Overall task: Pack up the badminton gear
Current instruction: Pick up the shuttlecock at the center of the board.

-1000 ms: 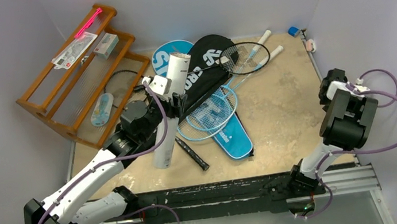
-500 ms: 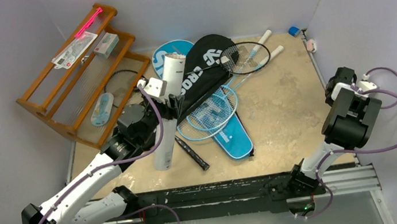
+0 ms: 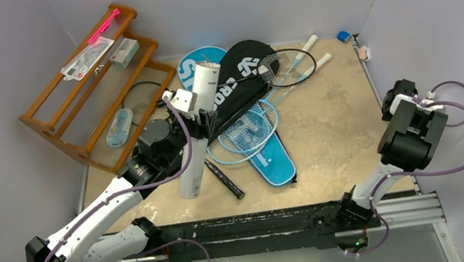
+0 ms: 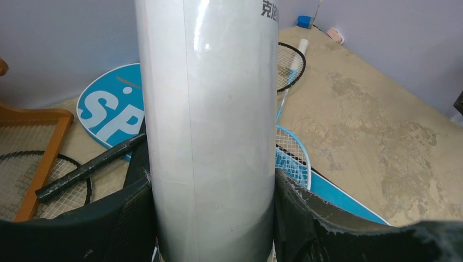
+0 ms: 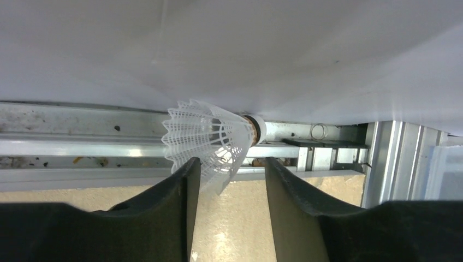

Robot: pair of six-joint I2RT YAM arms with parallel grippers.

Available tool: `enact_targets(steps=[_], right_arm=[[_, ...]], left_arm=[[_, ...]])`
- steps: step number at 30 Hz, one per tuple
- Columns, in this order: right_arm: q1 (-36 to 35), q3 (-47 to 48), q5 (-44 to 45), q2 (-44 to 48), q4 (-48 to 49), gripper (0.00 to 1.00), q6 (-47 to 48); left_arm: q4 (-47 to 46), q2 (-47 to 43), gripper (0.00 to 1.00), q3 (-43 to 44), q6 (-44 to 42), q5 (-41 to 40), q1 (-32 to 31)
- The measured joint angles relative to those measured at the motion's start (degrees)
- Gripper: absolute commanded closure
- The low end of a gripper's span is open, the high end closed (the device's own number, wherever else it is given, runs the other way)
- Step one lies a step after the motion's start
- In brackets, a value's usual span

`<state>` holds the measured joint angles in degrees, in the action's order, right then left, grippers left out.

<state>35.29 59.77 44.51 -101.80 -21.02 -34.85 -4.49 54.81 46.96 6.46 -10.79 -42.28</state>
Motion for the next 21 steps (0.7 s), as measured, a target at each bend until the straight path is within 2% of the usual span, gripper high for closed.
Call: enact_targets(steps=[1,2,9,15,21], right_arm=[[0.00,-0.02,-0.02,0.13,-0.46,0.87,-0.24],[0.00,-0.04,-0.09,0.28,-0.87,1.00,-0.35],[0.11,-0.20,0.96,1.55,-5.31,1.00,-3.37],[-1.25,-0.48,-0.57,8.81,-8.13,1.00,-3.43],[-11.41,-0.13,-4.33,22.36,-11.72,1.00,-3.52]], left_arm=[[0.02,0.00,0.40,0.02,0.00,0.13,0.00],[0.07,0.00,0.40,0.04,-0.02,0.20,0.00],[1.46,-1.31,0.40,-0.15,-0.17,1.36,0.00],[1.60,-6.40,0.40,-2.69,-1.18,1.99,0.00],[0.44,-9.42,0.40,-6.32,-1.57,4.85,0.00]])
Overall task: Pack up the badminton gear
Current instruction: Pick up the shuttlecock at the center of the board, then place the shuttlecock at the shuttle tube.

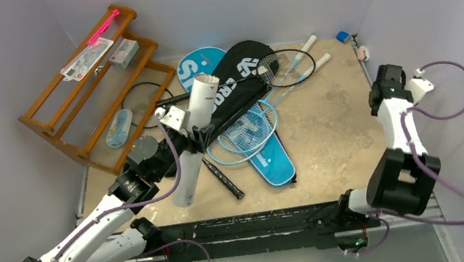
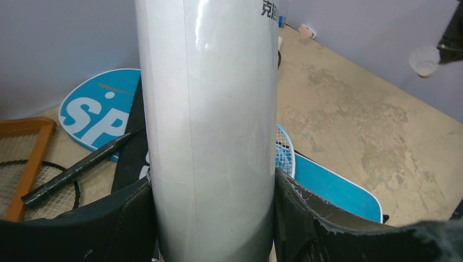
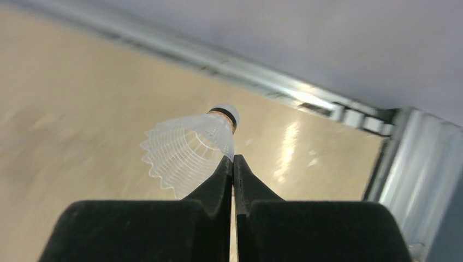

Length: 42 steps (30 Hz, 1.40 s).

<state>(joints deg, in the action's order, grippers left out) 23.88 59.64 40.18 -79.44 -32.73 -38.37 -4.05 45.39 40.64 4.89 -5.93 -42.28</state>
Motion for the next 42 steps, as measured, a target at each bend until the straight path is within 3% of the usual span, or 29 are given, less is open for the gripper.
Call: enact_targets(steps=[4,9,14,23,30,37,42], right_arm=[[-4.72,0.09,-12.90,9.27,0.90,1.00,3.30],[-6.67,0.63,-40.04,20.94,6.49,1.00,5.05],[-10.34,8.68,-65.55,20.44,9.18,1.00,4.44],[-16.46,11.30,-95.56,20.92,19.98,1.00,-2.12],[-25.64,12.41,-104.13,22.40,22.99,1.00,-2.97],[-36.63,12.37,-103.54,20.94,18.21,1.00,2.29],[-39.98,11.26,-100.48,20.33,13.90,1.00,6.10]], left_arm=[[-1.44,-0.61,0.41,-2.58,-0.90,4.59,0.00],[-1.97,0.44,0.41,-3.08,-3.93,13.25,0.00],[-0.63,0.52,0.42,-3.06,-7.82,22.08,0.00],[6.16,-1.88,0.42,-2.47,-14.64,33.11,0.00],[8.37,-3.87,0.42,-2.47,-17.99,35.04,0.00],[9.73,-2.93,0.42,-2.40,-19.52,35.15,0.00],[9.68,-3.34,0.41,-2.40,-19.56,35.06,0.00]])
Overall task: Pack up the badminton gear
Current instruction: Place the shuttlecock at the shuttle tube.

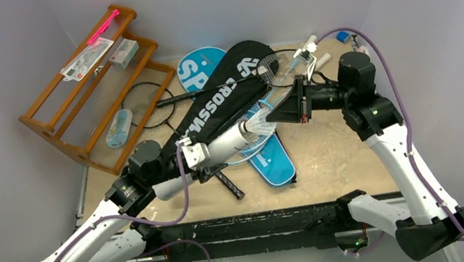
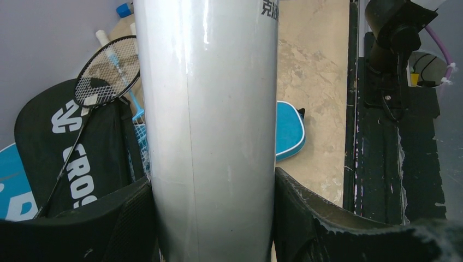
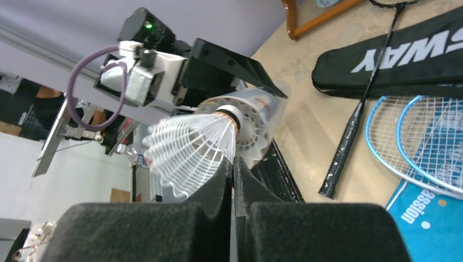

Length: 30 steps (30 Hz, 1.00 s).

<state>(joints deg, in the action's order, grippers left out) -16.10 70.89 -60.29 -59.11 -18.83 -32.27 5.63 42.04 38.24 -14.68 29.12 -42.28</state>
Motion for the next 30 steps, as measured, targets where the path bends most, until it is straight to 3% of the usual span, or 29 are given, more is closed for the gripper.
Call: enact_targets(steps=[9,17,20,25,30], right_arm=[[-0.13,-1.92,5.70,1.07,-4.13,1.00,2.58],[-1.18,-2.05,5.25,0.70,-4.59,1.00,3.89],[-2.95,-2.05,5.38,-0.09,-4.57,0.90,4.44],[-7.45,-2.05,7.52,-2.97,-4.50,0.61,5.16],[-10.73,-2.14,10.99,-5.46,-4.46,0.53,5.84]], left_arm=[[0.04,-0.87,0.42,0.00,-0.02,-0.22,0.00],[0.02,-1.22,0.41,0.00,-0.20,0.26,0.00],[0.02,-1.03,0.41,0.00,-0.37,0.44,0.00],[-0.04,-0.26,0.41,0.00,-0.50,0.87,0.00],[-0.15,-0.17,0.41,0.00,-0.48,1.01,0.00]])
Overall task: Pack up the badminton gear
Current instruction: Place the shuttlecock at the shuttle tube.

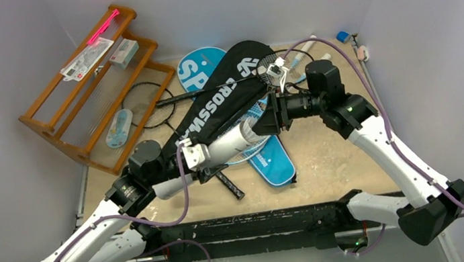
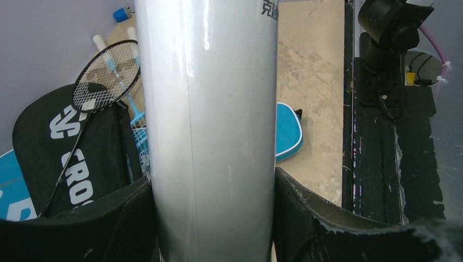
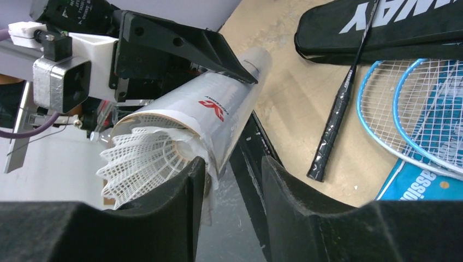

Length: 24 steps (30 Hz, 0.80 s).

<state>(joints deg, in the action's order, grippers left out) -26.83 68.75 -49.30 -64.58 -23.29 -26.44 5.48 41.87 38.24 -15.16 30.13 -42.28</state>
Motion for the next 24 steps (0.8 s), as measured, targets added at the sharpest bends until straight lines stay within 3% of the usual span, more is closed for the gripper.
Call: enact_targets(steps=[6,17,24], right_arm=[[-2.45,0.00,2.73,-0.35,0.04,0.46,0.59],[-9.01,-0.76,6.27,-3.72,3.98,0.45,0.11],[-9.18,-0.83,8.04,-3.67,4.33,0.30,-0.07]], left_arm=[[-0.24,-0.15,0.41,0.00,0.11,0.26,0.00],[-1.11,-0.17,0.41,0.00,1.40,1.92,0.00],[-1.44,-0.22,0.41,-0.15,2.67,2.58,0.15]])
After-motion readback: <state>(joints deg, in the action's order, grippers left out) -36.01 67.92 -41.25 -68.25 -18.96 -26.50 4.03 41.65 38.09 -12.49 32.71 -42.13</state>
